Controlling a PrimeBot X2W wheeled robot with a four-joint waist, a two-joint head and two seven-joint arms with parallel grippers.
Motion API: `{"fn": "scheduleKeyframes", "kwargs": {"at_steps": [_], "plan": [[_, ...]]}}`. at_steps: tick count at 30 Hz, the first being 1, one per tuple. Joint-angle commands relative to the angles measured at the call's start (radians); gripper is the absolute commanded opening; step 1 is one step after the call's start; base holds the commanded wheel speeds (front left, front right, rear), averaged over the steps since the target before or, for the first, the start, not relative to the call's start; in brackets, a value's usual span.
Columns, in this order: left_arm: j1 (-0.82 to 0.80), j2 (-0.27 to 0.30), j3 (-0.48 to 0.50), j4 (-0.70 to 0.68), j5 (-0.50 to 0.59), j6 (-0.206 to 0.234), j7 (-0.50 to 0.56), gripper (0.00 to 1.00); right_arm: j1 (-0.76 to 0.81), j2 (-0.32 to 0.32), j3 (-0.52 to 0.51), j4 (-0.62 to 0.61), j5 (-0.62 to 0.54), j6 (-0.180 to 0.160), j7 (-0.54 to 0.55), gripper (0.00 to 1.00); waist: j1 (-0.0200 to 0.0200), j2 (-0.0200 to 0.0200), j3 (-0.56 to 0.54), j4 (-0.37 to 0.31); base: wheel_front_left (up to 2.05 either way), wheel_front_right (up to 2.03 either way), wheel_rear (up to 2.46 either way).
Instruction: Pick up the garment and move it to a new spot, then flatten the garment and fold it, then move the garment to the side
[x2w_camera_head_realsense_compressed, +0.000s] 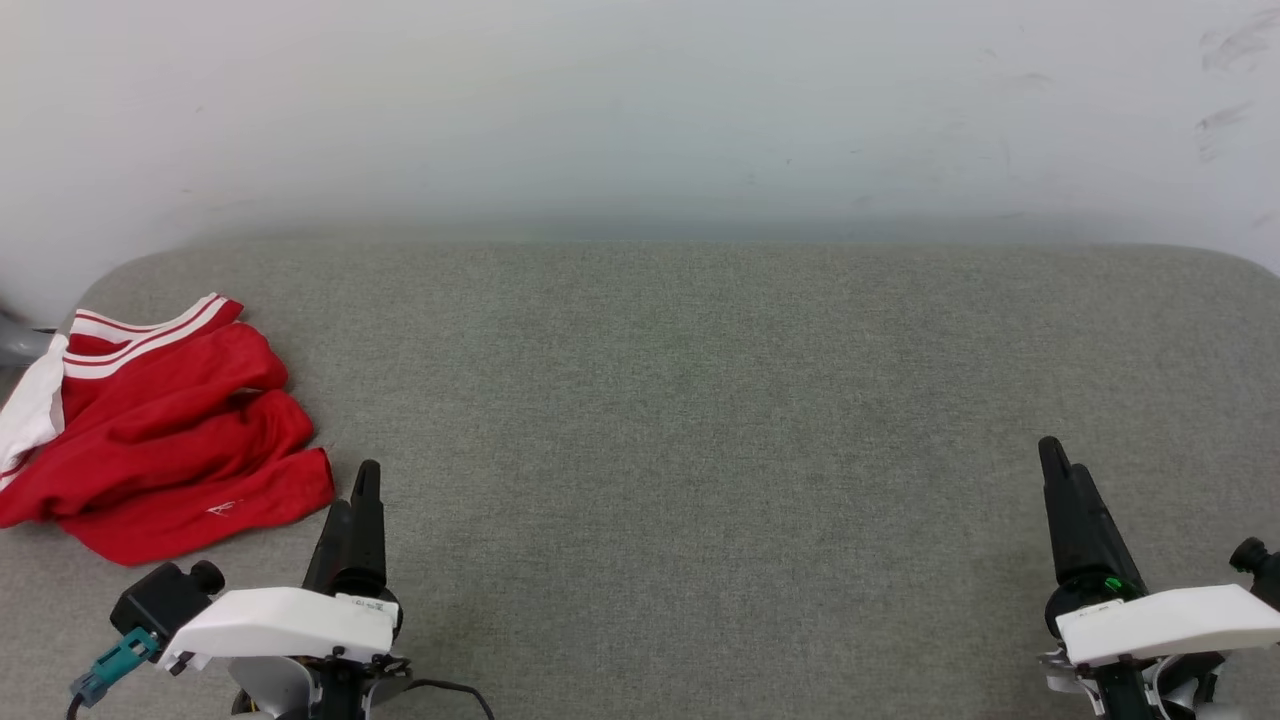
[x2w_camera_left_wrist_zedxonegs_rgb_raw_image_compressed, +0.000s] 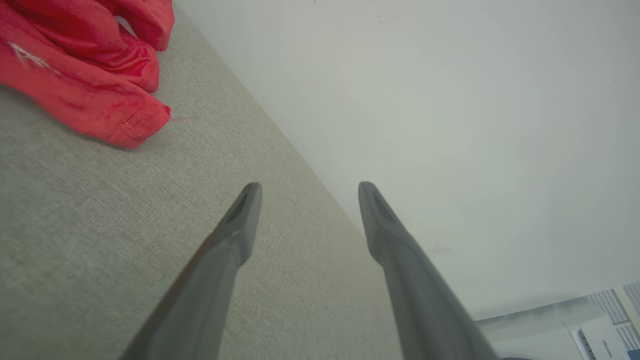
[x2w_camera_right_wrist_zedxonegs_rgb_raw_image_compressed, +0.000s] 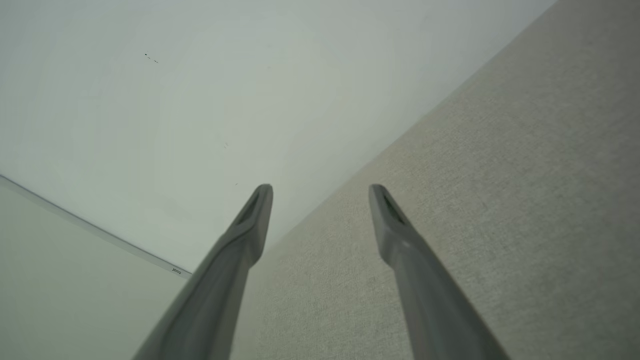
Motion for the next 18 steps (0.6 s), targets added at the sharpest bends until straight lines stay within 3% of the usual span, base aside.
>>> {"fn": "scheduleKeyframes", "kwargs": {"at_steps": [1,18], "plan": [[0.000,0.002,-0.006,-0.019,0.052,0.010,-0.012,1.00,-0.005,0.000,0.007,-0.019,-0.053,0.000,-0.014,1.00,0.0000,0.0000,-0.001,0.000,0.00,0.00,0.00],[0.012,0.003,-0.039,-0.042,0.302,0.042,-0.065,1.00,0.009,0.000,0.026,-0.027,-0.292,0.000,-0.068,1.00,0.0000,0.0000,-0.001,0.004,0.00,0.00,0.00]]}}
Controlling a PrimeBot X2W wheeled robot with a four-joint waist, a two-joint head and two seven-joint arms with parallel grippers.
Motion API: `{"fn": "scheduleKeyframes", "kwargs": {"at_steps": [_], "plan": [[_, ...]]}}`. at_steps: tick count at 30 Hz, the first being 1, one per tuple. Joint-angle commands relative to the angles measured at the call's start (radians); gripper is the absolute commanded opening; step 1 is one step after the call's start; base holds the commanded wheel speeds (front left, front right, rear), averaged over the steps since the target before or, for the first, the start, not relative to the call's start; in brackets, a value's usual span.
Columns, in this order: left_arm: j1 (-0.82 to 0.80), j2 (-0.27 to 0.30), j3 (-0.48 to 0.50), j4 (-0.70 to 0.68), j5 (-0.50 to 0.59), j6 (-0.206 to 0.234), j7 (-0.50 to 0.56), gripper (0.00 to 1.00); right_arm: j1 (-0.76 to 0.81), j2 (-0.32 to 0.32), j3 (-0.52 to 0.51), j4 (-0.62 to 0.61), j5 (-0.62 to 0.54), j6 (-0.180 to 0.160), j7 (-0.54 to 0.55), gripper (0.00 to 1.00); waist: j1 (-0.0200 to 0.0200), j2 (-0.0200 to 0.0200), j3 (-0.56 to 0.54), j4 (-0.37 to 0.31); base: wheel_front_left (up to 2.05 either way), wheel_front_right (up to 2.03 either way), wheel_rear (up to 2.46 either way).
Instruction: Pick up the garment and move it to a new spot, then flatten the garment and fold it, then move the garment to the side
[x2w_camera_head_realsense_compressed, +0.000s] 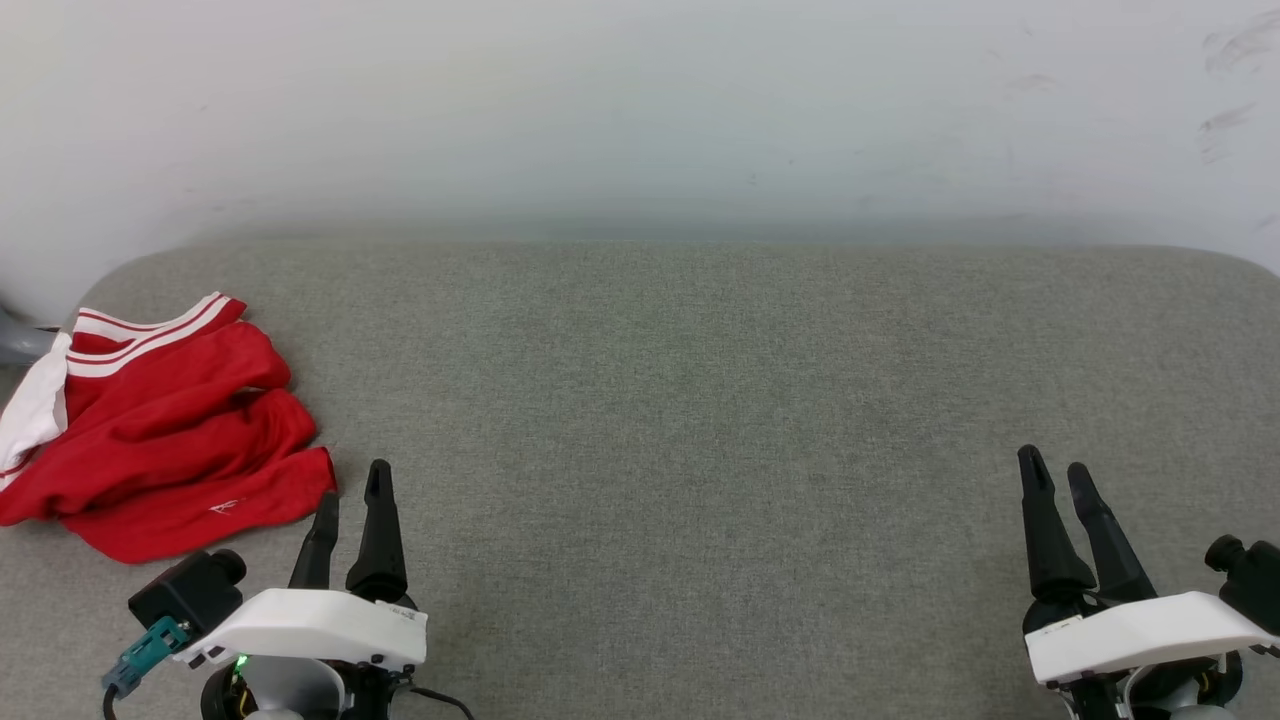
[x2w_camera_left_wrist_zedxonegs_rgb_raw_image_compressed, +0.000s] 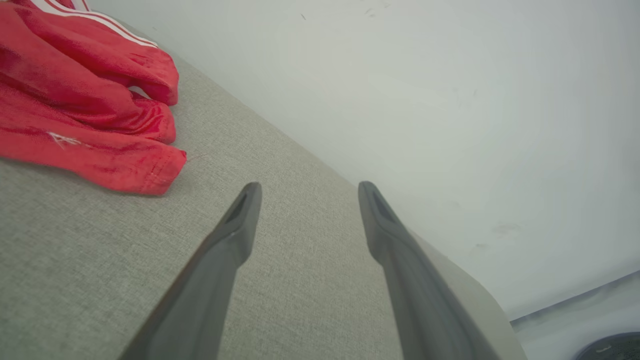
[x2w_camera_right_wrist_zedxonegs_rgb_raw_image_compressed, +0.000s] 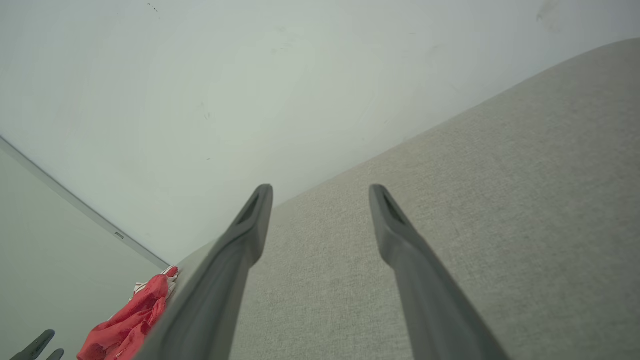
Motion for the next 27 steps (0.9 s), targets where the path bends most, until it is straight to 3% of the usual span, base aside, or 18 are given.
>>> {"fn": "scheduleKeyframes", "kwargs": {"at_steps": [1,27], "plan": [[-0.002,0.002,-0.004,-0.017,0.045,0.005,-0.013,1.00,-0.004,0.000,0.004,-0.018,-0.046,0.000,-0.012,1.00,0.0000,0.0000,0.000,0.001,0.00,0.00,0.00],[0.015,0.003,-0.044,-0.042,0.349,0.031,-0.080,1.00,0.014,0.000,0.015,-0.039,-0.349,0.000,-0.080,1.00,0.0000,0.0000,0.004,0.003,0.00,0.00,0.00]]}}
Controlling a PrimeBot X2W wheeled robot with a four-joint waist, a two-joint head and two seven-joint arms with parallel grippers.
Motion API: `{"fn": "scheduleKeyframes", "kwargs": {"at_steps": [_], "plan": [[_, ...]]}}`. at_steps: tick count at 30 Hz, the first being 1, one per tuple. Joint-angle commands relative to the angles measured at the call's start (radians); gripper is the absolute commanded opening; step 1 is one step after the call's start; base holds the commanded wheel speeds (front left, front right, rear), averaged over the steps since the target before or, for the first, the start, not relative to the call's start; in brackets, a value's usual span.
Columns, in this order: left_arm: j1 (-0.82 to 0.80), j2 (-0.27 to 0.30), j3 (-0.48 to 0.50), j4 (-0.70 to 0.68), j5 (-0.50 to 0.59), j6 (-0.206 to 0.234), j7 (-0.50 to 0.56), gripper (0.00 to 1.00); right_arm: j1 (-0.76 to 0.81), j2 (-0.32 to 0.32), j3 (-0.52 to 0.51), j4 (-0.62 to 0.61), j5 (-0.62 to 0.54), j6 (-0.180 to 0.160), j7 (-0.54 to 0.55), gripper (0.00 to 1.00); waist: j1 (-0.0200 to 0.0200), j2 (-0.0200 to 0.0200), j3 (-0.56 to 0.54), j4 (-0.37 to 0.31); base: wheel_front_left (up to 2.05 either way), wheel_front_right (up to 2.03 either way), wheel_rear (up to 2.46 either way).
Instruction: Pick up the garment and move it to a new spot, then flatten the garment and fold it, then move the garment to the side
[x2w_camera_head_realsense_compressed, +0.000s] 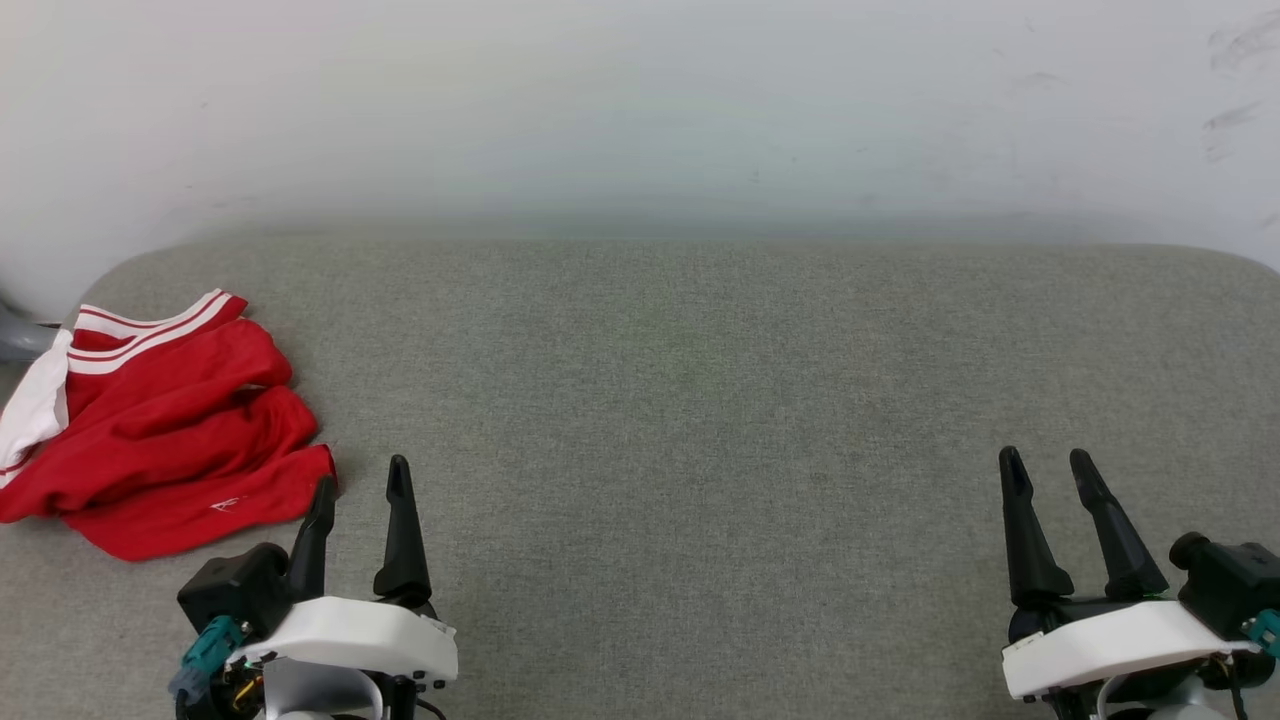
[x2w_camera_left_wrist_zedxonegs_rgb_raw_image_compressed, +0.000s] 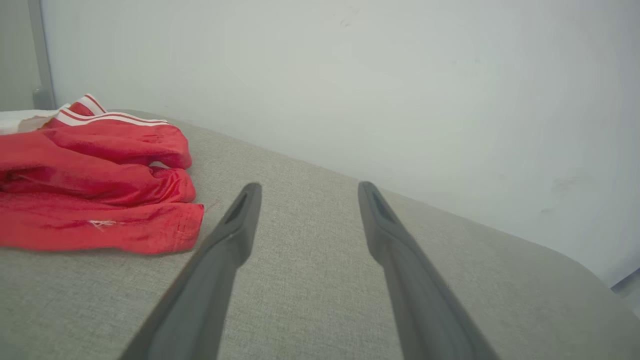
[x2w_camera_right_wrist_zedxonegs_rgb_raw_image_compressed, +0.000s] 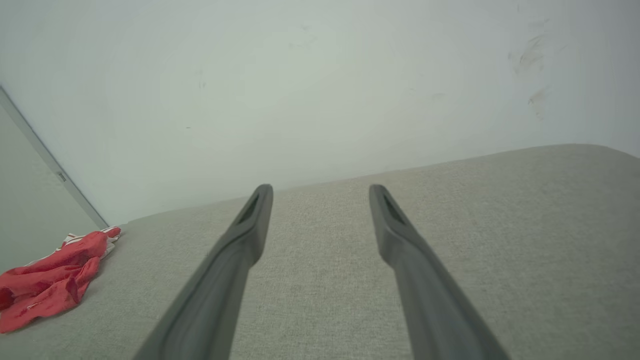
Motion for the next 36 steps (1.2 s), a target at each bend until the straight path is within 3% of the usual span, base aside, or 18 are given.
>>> {"fn": "scheduleKeyframes", "kwargs": {"at_steps": [1,36], "plan": [[-0.001,0.003,-0.005,-0.012,0.029,0.005,-0.009,1.00,0.004,0.000,-0.001,-0.014,-0.029,0.000,-0.010,1.00,0.0000,-0.0001,0.000,0.000,0.00,0.00,0.00],[0.025,0.003,-0.042,-0.019,0.285,0.016,-0.081,1.00,0.033,0.001,0.000,-0.049,-0.297,0.000,-0.082,1.00,0.0000,-0.0001,-0.005,0.005,0.00,0.00,0.00]]}}
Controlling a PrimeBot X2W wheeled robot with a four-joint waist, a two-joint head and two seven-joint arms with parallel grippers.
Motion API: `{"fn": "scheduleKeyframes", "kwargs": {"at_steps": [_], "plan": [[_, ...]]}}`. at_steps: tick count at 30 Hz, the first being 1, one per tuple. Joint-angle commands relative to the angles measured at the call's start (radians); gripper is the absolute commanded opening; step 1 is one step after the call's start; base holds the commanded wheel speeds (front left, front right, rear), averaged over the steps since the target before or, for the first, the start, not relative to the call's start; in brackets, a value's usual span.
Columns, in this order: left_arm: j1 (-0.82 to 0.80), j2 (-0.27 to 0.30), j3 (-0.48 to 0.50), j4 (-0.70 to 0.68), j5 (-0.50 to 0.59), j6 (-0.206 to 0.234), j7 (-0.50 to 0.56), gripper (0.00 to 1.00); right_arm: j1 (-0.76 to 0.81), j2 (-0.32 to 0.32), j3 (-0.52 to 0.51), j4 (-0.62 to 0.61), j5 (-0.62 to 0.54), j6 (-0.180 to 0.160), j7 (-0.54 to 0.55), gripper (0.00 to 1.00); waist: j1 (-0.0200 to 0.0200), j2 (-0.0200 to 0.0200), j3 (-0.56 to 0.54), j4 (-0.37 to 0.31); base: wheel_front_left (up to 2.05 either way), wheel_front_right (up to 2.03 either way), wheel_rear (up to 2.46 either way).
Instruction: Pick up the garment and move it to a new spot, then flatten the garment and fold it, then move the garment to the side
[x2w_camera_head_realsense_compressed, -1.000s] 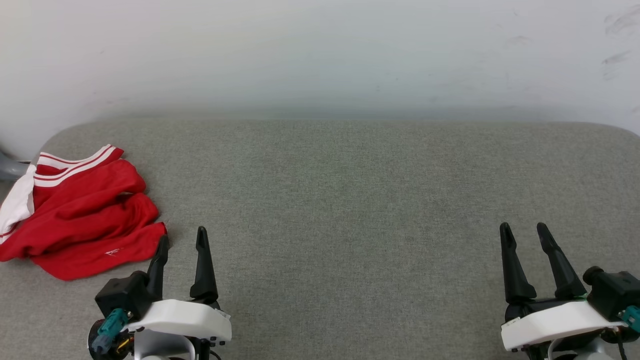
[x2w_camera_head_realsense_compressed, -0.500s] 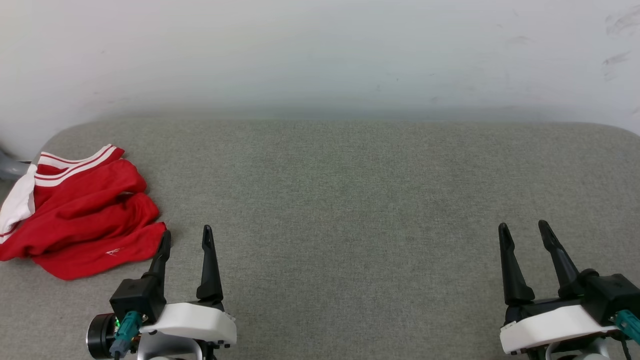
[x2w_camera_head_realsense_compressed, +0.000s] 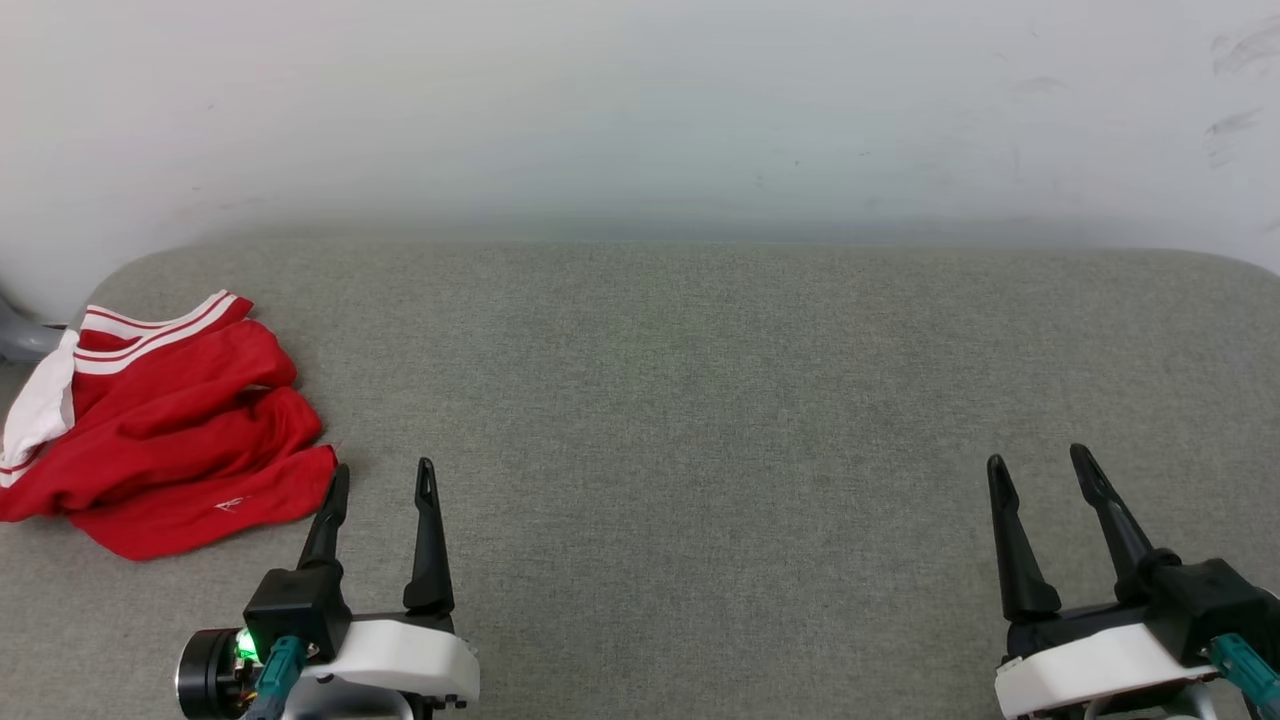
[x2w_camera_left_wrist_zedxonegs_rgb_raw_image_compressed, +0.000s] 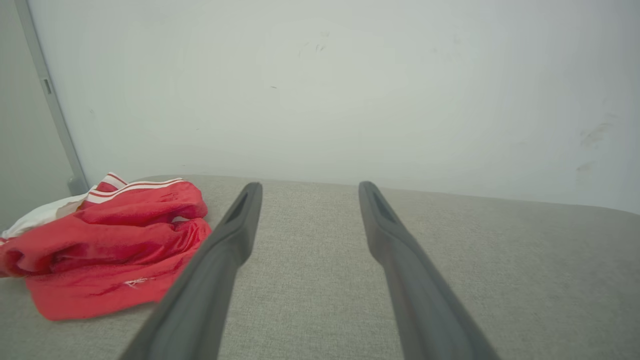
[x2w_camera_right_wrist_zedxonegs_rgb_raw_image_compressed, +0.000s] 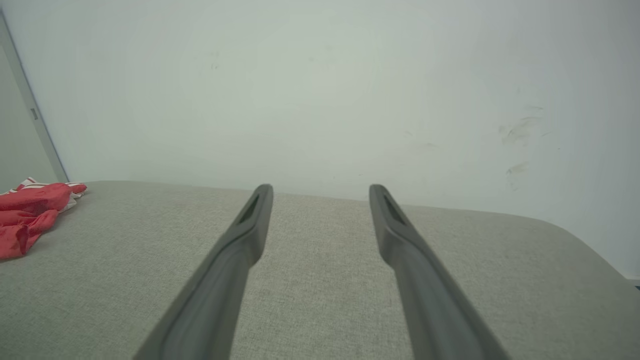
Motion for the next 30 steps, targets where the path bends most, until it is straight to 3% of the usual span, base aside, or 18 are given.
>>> {"fn": "scheduleKeyframes", "kwargs": {"at_steps": [1,8,17,30], "plan": [[0.006,0.002,-0.002,-0.001,0.018,-0.001,-0.009,1.00,0.008,0.001,0.001,-0.008,-0.022,0.000,-0.008,1.00,0.0000,0.0000,-0.001,0.000,0.00,0.00,0.00],[0.011,0.002,-0.005,0.003,0.051,0.001,-0.021,1.00,0.013,0.001,0.001,-0.002,-0.042,0.000,-0.020,1.00,0.0000,0.0000,-0.002,0.002,0.00,0.00,0.00],[0.014,0.002,-0.002,0.013,0.035,-0.004,-0.022,1.00,0.013,0.001,-0.016,0.023,0.046,0.000,-0.020,1.00,0.0000,0.0000,-0.003,0.000,0.00,0.00,0.00],[0.010,0.002,-0.005,0.029,0.022,-0.006,-0.022,1.00,0.008,0.001,-0.023,0.036,0.071,0.000,-0.020,1.00,0.0000,0.0000,0.000,0.000,0.00,0.00,0.00]]}}
